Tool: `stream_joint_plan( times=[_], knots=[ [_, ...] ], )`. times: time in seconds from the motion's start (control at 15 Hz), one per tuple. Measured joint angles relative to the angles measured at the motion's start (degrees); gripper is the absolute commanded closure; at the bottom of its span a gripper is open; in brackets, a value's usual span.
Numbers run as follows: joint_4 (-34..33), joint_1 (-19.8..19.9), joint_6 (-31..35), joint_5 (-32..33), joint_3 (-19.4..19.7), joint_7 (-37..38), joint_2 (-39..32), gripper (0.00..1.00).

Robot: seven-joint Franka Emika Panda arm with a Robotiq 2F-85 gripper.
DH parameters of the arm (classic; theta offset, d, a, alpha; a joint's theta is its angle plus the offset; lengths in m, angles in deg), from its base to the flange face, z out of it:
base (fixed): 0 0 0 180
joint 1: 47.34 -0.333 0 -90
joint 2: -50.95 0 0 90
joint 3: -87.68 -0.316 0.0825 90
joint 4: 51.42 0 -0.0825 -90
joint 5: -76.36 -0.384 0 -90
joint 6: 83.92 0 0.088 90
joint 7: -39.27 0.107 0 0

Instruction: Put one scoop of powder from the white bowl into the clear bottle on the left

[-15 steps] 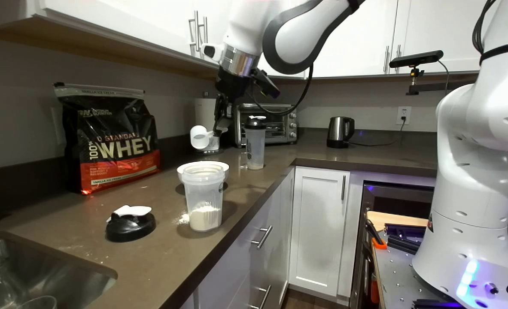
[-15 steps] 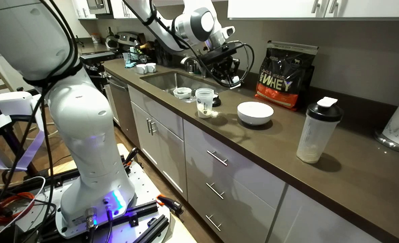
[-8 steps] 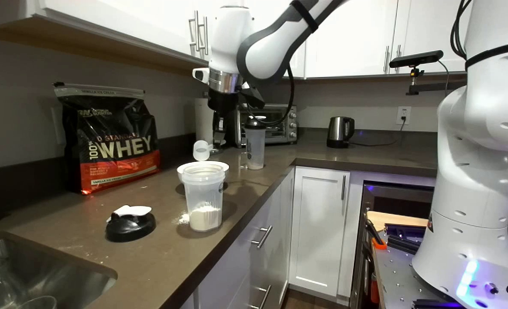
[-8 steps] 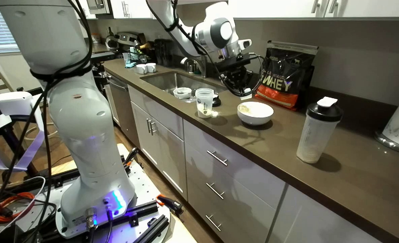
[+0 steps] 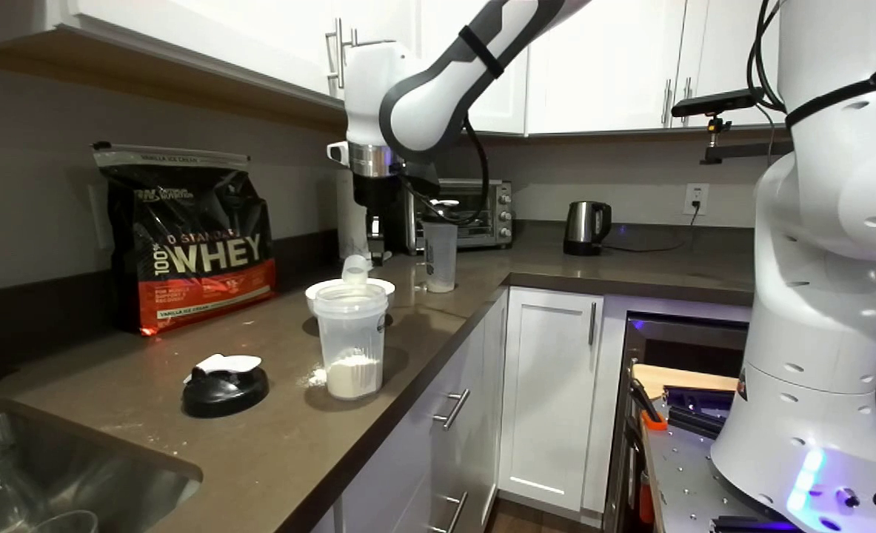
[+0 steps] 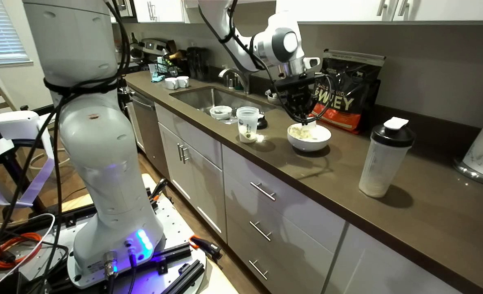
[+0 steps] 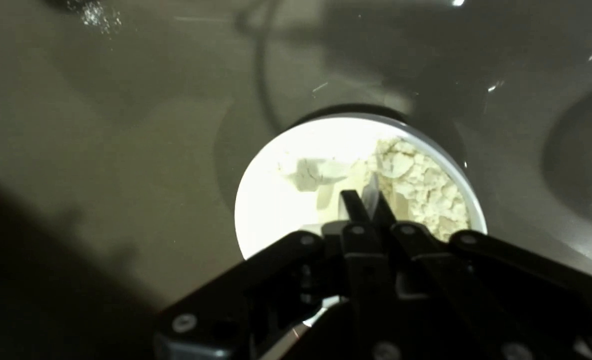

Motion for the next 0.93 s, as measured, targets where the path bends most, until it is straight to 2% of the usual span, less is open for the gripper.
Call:
stream_joint_plan(
  times=[0.6, 0.67, 0.73, 0.93],
  knots=[
    [-2.2, 0.0, -5.0, -0.2, 0.3, 0.1, -2.8, 0.99],
    [-2.4, 0.0, -5.2, -0.3, 0.3, 0.1, -3.1, 0.70],
    [-2.4, 0.0, -5.4, -0.3, 0.3, 0.1, -3.4, 0.69],
    [-2.4, -0.1, -5.5, -0.3, 0.3, 0.1, -3.7, 0.52]
  ],
)
